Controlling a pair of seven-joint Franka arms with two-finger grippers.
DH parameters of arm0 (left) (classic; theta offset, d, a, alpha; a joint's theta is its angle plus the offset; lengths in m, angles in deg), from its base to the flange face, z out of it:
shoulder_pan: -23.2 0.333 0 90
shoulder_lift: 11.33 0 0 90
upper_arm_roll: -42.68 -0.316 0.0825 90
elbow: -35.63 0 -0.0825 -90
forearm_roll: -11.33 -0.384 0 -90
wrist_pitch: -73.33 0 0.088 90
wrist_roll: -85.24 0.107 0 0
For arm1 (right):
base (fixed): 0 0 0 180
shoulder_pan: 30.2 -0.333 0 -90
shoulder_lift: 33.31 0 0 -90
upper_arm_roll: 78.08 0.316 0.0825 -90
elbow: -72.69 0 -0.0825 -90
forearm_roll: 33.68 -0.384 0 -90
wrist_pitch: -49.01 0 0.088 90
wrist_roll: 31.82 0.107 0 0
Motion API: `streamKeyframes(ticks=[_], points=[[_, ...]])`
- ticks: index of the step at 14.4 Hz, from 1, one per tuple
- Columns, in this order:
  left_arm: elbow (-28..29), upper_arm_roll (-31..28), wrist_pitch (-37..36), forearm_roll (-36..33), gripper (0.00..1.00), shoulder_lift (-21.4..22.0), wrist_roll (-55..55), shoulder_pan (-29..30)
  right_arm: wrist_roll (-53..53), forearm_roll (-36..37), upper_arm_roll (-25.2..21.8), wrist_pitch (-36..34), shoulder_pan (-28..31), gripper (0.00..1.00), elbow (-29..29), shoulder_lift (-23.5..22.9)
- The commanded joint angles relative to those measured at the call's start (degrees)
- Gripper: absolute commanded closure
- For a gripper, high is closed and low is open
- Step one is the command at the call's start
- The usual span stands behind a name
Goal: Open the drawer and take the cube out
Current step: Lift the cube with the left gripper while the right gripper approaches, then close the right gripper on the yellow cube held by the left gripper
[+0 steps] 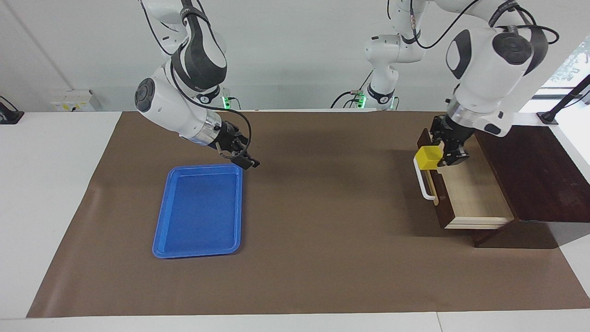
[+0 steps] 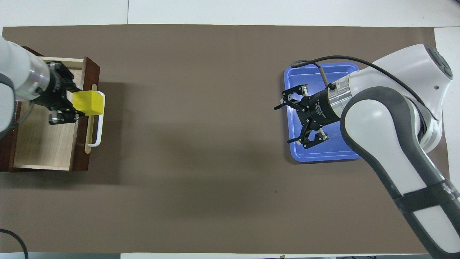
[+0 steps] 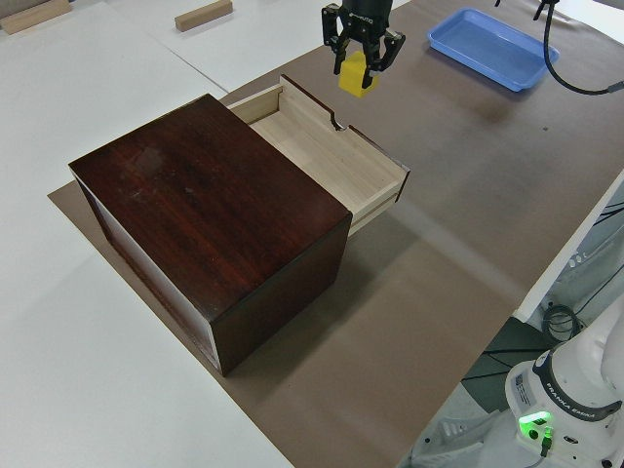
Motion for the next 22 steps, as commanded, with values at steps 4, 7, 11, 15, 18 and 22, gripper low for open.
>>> streamKeyframes(ticks=[4,7,11,15,18,22], points=[[5.1,-0.8,7.7,3.8,1.0,-0.7,-18.2,-15.2,2.3,-5.8,-0.1,4.4,-2.7,0.0,4.0,1.1],[5.2,-0.9,8.7,3.9,1.0,-1.2,-22.4,-19.4,3.7,-8.8,-0.1,6.1,-4.0,0.0,3.9,-0.3],[4.5,-1.1,8.9,3.9,1.0,-3.6,-24.2,-21.4,7.2,-10.5,-0.1,10.1,-6.7,0.0,2.6,-3.2],[4.4,-1.1,8.3,3.7,1.0,-3.5,-24.3,-21.7,8.3,-11.6,-0.1,14.6,-9.9,0.0,0.1,-7.0],[4.7,-1.1,8.3,3.5,1.0,-3.5,-24.4,-22.0,9.4,-10.9,-0.3,15.0,-14.2,0.0,-3.2,-9.5],[4.8,-1.1,8.5,3.3,1.0,-3.5,-24.4,-22.2,11.5,-11.5,-0.1,19.5,-16.0,0.0,-5.0,-11.9]])
